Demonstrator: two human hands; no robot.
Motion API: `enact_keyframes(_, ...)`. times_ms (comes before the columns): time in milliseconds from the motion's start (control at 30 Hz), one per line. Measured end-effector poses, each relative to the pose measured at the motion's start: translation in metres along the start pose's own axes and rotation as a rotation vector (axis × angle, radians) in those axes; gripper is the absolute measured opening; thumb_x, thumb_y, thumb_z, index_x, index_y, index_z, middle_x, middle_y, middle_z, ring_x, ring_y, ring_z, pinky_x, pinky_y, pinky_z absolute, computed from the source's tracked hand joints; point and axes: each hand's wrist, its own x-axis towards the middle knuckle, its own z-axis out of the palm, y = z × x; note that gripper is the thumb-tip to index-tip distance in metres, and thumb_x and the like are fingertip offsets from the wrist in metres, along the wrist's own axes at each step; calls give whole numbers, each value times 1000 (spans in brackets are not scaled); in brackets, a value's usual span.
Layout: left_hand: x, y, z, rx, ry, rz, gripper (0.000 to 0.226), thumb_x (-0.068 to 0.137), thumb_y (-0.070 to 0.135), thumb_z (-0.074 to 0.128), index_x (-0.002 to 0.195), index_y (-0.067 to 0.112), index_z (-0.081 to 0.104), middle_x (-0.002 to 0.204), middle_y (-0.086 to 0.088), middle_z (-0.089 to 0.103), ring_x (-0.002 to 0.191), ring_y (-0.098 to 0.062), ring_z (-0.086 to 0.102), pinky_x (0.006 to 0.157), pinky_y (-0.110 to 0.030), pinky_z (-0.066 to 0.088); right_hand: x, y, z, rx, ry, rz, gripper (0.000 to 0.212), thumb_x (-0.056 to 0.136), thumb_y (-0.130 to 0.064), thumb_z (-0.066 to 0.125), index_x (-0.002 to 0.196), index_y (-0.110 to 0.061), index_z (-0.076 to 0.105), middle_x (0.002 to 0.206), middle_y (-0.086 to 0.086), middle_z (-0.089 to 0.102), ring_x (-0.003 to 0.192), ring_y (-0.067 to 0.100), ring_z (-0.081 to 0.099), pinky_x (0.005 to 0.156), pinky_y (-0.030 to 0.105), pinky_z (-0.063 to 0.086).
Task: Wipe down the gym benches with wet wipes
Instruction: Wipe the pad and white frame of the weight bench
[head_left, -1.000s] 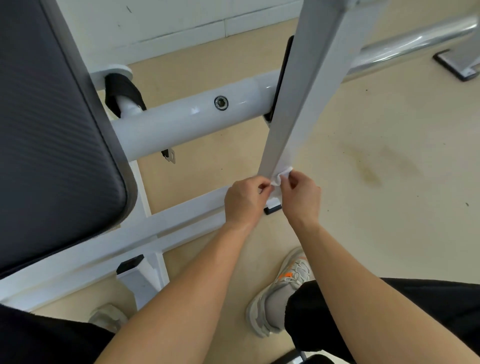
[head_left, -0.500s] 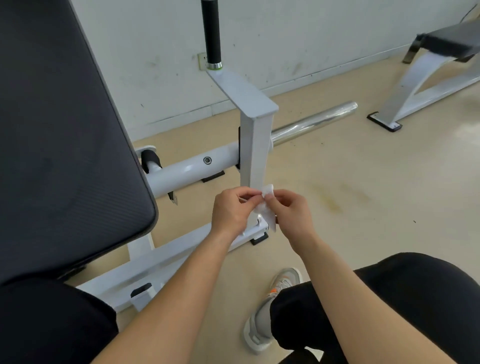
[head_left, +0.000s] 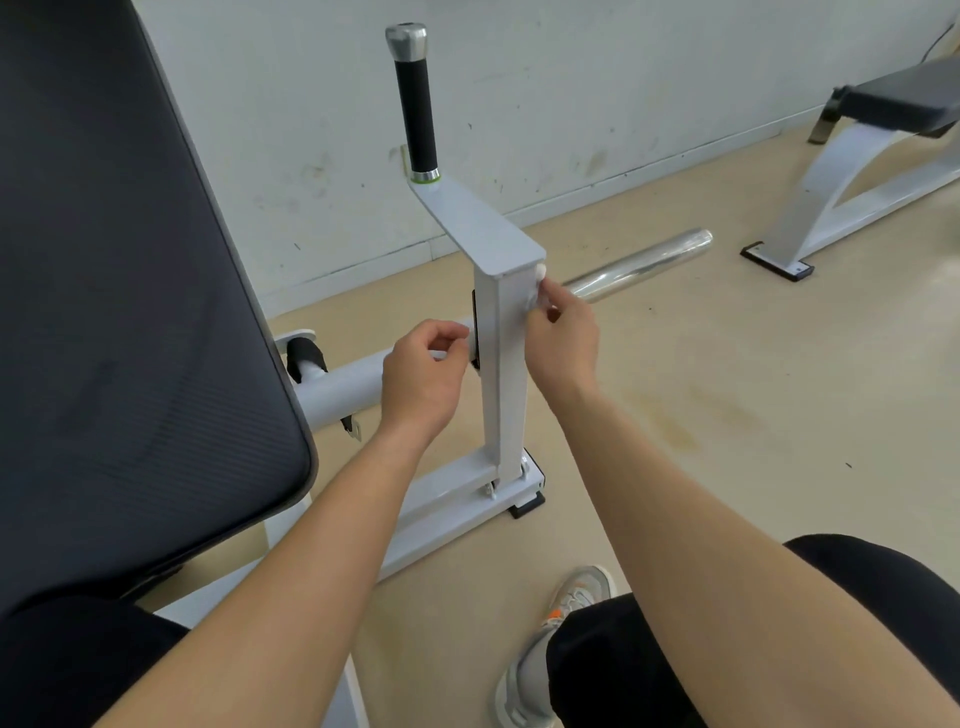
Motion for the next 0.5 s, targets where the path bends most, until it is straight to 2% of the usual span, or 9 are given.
enact_keyframes(67,2,-8,-2,8,5,-5,15,90,24,64,85,38,67,84,18,68,84,-19,69,80,-45,58,-11,17,2,0,-88,30,46,97,-17,43,139,-28,57,115,-13,68,100,3,61,83,17,46)
enact_keyframes(100,2,-12,-1,12,6,-7,15,90,24,64,86,38,67,84,18,68,84,-19,69,80,-45,58,-16,26,2,-19,-122,34,54,94,-15,43,145,-31,51,122,-15,66,106,1,61,84,15,46)
enact_keyframes(167,1,-18,1,18,0,-19,16,91,23,63,87,38,67,87,16,69,86,-19,68,81,-46,58,-20,38,1,-44,-168,41,65,86,-10,43,147,-32,47,114,-16,68,92,-1,62,74,16,46)
enact_keyframes(233,-1,-22,5,8,-9,-35,17,92,21,62,89,37,67,91,15,69,89,-18,68,83,-46,58,-16,34,-1,-39,-179,6,68,83,-6,43,146,-31,48,86,-17,63,65,0,52,62,15,40)
enact_keyframes(267,-2,-23,7,3,-12,-44,17,93,20,62,91,35,68,93,14,69,90,-18,68,84,-45,57,-12,28,-1,-29,-176,-25,69,83,-5,42,147,-31,47,79,-18,58,62,1,47,59,13,38)
enact_keyframes(333,-3,-25,9,-3,-14,-58,16,94,18,61,94,32,68,95,12,69,91,-16,68,85,-43,57,-3,16,0,10,-160,-79,72,83,-7,42,149,-36,43,85,-18,60,66,2,48,61,15,38)
enact_keyframes(400,-3,-28,10,-12,-11,-63,16,94,17,61,95,31,68,94,12,70,91,-16,68,85,-43,57,-1,14,1,19,-163,-93,76,83,-8,42,152,-41,36,105,-17,67,79,8,58,66,22,46)
enact_keyframes(467,-3,-33,10,-5,-11,-65,15,94,18,61,94,30,69,93,12,70,89,-16,68,83,-43,57,-11,29,-1,-67,-209,-67,76,84,-9,43,153,-41,32,116,-12,67,95,14,64,75,30,53)
enact_keyframes(500,-3,-37,10,2,-9,-68,15,94,19,61,94,31,69,92,12,70,88,-16,68,81,-43,58,-16,40,-2,-123,-239,-35,76,85,-9,45,153,-40,33,116,-11,67,95,12,64,75,30,52)
